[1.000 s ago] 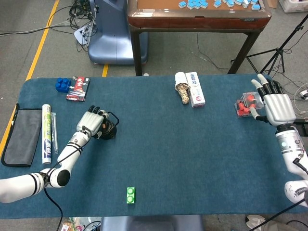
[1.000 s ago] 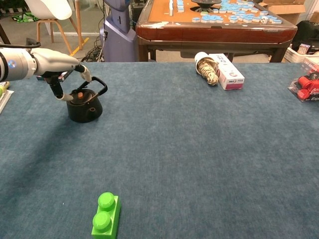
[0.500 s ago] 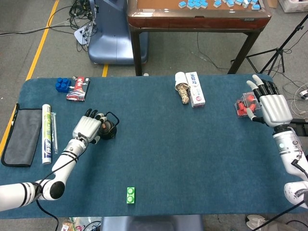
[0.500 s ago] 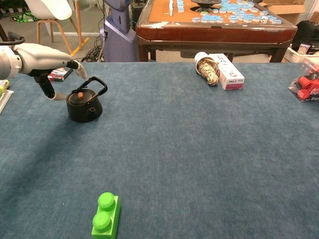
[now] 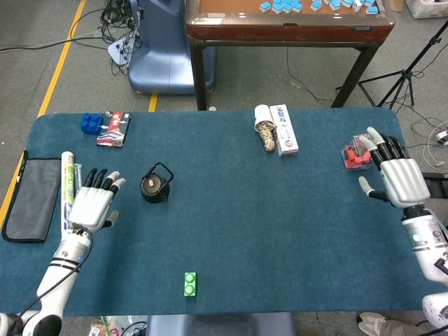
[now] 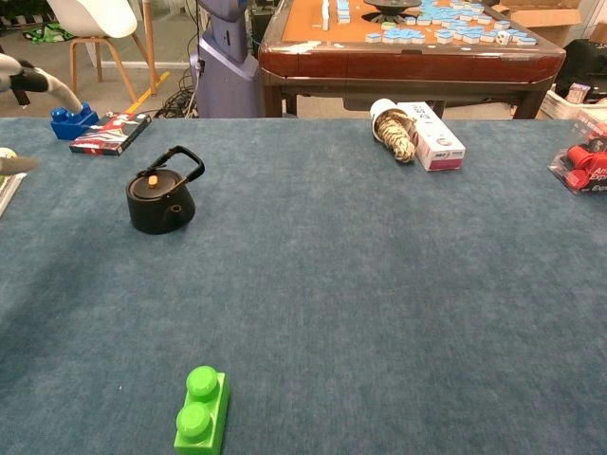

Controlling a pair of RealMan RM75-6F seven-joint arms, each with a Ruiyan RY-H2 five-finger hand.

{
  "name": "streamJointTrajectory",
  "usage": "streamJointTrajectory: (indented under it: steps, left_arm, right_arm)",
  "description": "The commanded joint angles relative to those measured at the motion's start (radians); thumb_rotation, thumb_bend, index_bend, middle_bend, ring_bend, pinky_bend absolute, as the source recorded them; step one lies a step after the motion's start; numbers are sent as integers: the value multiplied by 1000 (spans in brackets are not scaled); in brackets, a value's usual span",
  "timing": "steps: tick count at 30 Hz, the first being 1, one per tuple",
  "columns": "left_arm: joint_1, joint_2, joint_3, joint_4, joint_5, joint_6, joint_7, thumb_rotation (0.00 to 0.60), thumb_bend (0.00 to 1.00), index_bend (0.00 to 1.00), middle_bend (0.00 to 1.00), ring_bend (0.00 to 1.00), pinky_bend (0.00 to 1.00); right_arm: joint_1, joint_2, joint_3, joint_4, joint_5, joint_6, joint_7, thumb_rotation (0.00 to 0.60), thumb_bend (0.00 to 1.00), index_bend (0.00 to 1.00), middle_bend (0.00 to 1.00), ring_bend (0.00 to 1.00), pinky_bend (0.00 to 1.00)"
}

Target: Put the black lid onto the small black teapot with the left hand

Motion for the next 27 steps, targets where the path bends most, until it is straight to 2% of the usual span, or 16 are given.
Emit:
streamJointTrajectory:
  steps: [1,7,12,19,27]
  left_arm:
    - [132,31,75,-32,167,103,-93,600,313,181,121,0,0]
    - [287,60,137,13,347,217,-230,600,313,181,117,0,0]
    - [382,68,156,80,417,265,-326,600,313,181,115,0,0]
    - [488,34,156,189,465,291,-409,600,313,181,108,0,0]
    - [543,18,126,227,514,292,-433,600,314,181,107,0,0]
  right_arm:
    - [-66,17,-40,-56,-51,82,-10,600,387,0,0,0,0]
    - [-180,13,-109,-115,-135,227,-48,600,387,0,0,0,0]
    - [-268,-31,-166,-95,-201,329,-60,600,387,0,0,0,0]
    - [-364,-119,-225,32,-263,422,-12,600,387,0,0,0,0]
    - [-406,-139,-226,104,-281,467,58,600,387,0,0,0,0]
